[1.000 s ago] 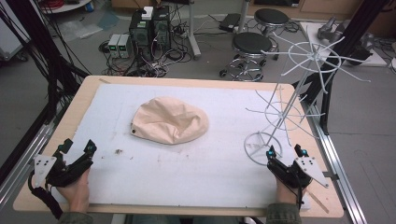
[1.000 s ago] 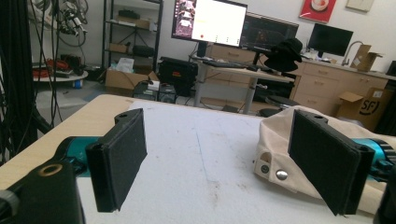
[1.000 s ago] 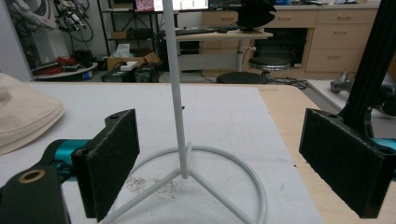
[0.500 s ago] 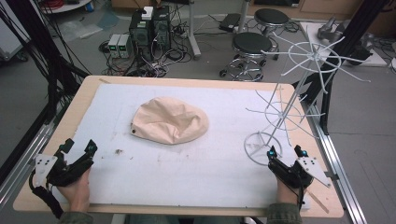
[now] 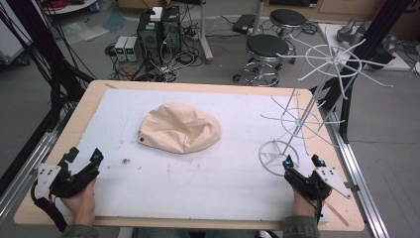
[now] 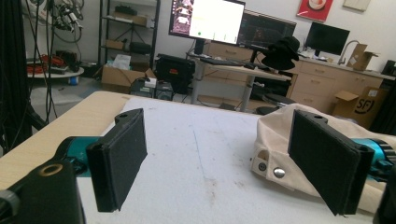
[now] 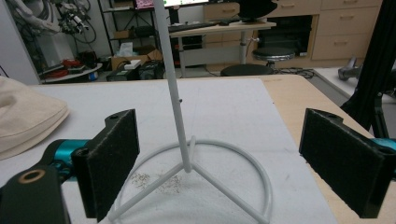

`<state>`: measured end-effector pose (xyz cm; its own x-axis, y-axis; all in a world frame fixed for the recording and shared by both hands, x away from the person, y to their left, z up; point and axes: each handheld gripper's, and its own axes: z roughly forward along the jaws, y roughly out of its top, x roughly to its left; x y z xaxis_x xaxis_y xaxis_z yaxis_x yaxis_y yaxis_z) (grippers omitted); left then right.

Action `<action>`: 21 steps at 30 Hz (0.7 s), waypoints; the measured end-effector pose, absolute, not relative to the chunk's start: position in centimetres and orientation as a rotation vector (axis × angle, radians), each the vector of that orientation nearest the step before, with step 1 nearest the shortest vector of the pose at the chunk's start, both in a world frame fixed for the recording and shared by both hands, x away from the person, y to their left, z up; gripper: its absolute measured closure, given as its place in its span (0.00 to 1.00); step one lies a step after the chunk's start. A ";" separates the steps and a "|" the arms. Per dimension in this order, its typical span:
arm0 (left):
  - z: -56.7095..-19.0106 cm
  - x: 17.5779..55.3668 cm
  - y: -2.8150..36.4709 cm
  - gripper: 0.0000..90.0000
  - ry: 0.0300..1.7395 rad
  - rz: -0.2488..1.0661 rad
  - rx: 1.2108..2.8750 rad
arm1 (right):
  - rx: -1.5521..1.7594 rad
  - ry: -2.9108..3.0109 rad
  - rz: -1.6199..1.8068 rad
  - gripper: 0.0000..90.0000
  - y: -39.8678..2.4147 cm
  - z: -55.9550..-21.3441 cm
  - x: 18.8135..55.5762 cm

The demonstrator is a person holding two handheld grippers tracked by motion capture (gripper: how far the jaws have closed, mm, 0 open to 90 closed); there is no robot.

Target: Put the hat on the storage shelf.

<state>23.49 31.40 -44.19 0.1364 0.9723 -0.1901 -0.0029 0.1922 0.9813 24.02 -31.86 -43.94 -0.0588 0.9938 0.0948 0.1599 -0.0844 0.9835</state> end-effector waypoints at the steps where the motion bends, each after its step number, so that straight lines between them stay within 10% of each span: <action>1: -44.2 23.5 31.4 0.22 1.184 0.977 1.115 | 1.361 1.333 1.249 0.12 -31.9 -44.0 24.0; 21: -42.4 25.0 31.4 0.25 1.090 0.870 1.195 | 1.374 1.329 1.268 0.12 -32.0 -44.0 24.2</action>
